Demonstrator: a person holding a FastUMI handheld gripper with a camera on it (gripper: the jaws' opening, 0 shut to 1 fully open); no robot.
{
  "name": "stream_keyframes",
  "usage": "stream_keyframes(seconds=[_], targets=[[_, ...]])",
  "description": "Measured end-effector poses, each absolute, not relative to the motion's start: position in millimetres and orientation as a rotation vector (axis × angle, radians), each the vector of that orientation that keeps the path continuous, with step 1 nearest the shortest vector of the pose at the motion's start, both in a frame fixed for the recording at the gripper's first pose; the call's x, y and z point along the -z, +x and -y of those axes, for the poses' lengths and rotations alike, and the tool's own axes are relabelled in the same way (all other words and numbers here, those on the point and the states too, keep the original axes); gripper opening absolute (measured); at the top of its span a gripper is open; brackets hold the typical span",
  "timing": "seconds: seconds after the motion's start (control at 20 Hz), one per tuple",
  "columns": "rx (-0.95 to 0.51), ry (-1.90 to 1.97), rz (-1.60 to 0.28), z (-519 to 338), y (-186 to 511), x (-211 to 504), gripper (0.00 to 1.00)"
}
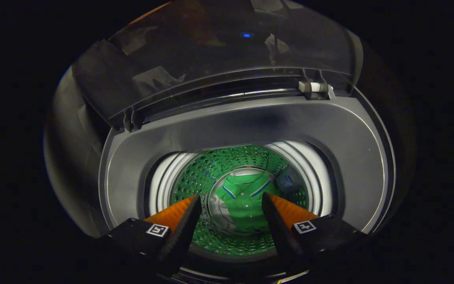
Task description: Put the clothes into the washing machine and then close the washing machine lid.
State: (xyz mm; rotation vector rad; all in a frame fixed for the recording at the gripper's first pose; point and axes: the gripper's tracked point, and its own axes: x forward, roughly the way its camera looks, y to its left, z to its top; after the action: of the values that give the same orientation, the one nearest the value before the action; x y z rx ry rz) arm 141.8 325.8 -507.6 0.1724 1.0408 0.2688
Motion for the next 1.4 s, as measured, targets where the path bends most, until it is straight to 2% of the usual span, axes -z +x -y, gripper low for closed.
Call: stream_keyframes(seconds=[0.3,0.65,1.15,1.4], targets=[[-0.296,0.148,-0.967,-321,132,460,0.99],[-0.335,0.137,-0.755,-318,141,340,0.99],[-0.364,0.108,-0.485,-327,220,185,0.98],[-0.335,0.100,-0.455,-326,263,171,0.98]])
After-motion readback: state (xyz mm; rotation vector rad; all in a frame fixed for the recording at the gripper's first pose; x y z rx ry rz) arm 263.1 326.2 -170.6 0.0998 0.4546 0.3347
